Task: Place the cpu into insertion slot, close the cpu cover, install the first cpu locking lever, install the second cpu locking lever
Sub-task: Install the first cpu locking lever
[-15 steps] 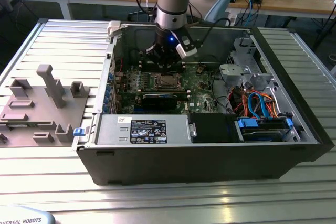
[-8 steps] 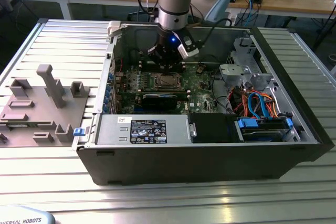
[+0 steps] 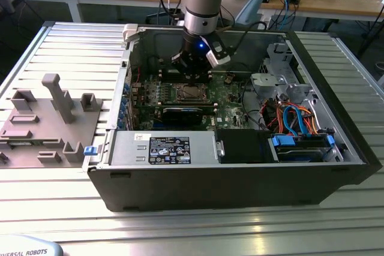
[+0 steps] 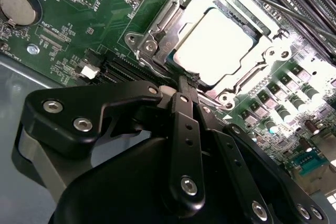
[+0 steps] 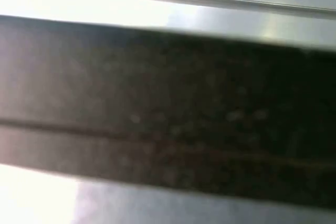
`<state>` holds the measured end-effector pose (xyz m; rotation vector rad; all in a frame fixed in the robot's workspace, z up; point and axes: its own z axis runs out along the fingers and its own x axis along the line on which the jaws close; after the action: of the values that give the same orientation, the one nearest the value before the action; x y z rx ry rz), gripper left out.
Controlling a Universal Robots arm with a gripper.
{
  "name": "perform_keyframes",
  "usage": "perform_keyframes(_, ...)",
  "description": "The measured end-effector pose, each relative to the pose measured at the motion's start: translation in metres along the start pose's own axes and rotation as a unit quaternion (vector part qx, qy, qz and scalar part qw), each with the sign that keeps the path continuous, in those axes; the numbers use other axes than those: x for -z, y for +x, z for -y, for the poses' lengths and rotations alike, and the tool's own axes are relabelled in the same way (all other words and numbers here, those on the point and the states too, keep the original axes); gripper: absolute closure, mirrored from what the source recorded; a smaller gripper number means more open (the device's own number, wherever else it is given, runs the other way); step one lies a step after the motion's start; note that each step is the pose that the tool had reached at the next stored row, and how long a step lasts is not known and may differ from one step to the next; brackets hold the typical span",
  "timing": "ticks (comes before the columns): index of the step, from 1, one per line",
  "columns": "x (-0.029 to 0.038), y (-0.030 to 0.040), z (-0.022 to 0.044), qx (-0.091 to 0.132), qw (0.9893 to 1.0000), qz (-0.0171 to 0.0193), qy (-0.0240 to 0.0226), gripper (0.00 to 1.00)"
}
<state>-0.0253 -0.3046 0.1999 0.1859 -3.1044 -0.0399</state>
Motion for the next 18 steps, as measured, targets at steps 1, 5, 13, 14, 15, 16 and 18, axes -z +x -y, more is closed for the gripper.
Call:
perform_keyframes(1, -0.0001, -0.0010, 0.0002, 0.000, 1.0000, -0.0001, 0.0002, 0.89)
perform_keyframes(5, 0.0000, -0.0049, 0.0006, 0.001, 1.0000, -0.0001, 0.0001, 0.89)
perform_keyframes(13, 0.0004, -0.0140, 0.0017, 0.001, 1.0000, -0.0019, -0.0007, 0.89)
perform_keyframes(14, 0.0005, -0.0153, 0.0018, 0.001, 1.0000, -0.0021, -0.0008, 0.89)
perform_keyframes(15, 0.0008, -0.0158, 0.0020, 0.001, 1.0000, -0.0023, -0.0008, 0.89)
perform_keyframes(16, 0.0013, -0.0159, 0.0020, 0.001, 1.0000, -0.0023, -0.0008, 0.89)
perform_keyframes(18, 0.0038, -0.0163, 0.0015, 0.001, 1.0000, -0.0008, -0.0014, 0.89)
